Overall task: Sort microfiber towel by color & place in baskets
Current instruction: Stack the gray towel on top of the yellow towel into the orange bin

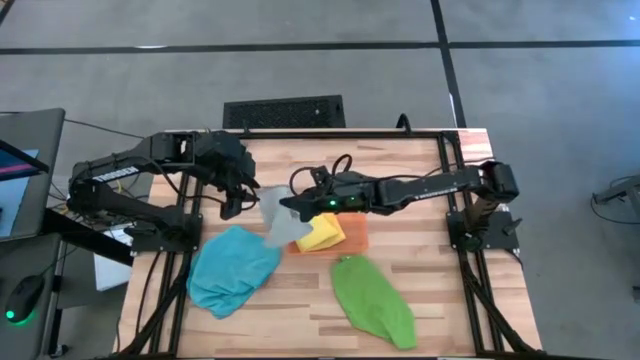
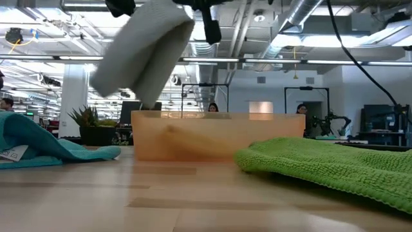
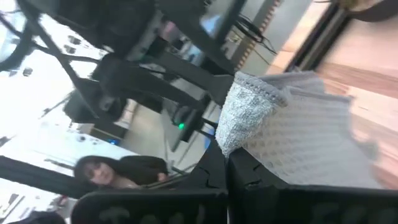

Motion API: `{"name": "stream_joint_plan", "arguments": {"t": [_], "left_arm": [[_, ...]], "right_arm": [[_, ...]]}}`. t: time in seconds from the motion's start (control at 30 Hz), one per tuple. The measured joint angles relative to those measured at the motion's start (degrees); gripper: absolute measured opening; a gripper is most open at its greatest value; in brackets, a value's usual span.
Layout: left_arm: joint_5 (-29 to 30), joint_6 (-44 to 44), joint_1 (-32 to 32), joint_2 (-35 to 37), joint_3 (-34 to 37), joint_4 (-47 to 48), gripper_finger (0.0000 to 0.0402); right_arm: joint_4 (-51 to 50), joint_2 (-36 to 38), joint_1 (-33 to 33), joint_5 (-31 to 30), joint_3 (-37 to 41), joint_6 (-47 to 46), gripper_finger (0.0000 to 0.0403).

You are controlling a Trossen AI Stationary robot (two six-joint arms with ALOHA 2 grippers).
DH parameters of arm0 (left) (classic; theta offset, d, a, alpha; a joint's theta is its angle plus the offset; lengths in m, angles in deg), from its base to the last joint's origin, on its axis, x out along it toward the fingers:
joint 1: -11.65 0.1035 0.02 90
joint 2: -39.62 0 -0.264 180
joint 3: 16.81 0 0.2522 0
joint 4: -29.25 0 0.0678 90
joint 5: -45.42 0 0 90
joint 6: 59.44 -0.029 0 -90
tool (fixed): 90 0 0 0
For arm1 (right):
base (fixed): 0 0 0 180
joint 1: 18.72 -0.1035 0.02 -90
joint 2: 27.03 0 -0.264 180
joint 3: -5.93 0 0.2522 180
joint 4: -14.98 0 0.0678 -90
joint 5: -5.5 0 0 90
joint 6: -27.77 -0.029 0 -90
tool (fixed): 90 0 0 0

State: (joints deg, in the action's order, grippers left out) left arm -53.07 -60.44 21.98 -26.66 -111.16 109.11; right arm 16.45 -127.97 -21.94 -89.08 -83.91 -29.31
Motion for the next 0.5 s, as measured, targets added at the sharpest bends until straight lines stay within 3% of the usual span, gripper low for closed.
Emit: {"name": "stream_joint_plan", "arguments": {"t": [0.5], "left_arm": [[0.1, 1.03, 0.0, 0.0, 0.0, 0.04, 0.0167]], "right_arm": [[-24.23, -0.01, -2.44, -3.78, 0.07, -5.88, 0.0004]]}}
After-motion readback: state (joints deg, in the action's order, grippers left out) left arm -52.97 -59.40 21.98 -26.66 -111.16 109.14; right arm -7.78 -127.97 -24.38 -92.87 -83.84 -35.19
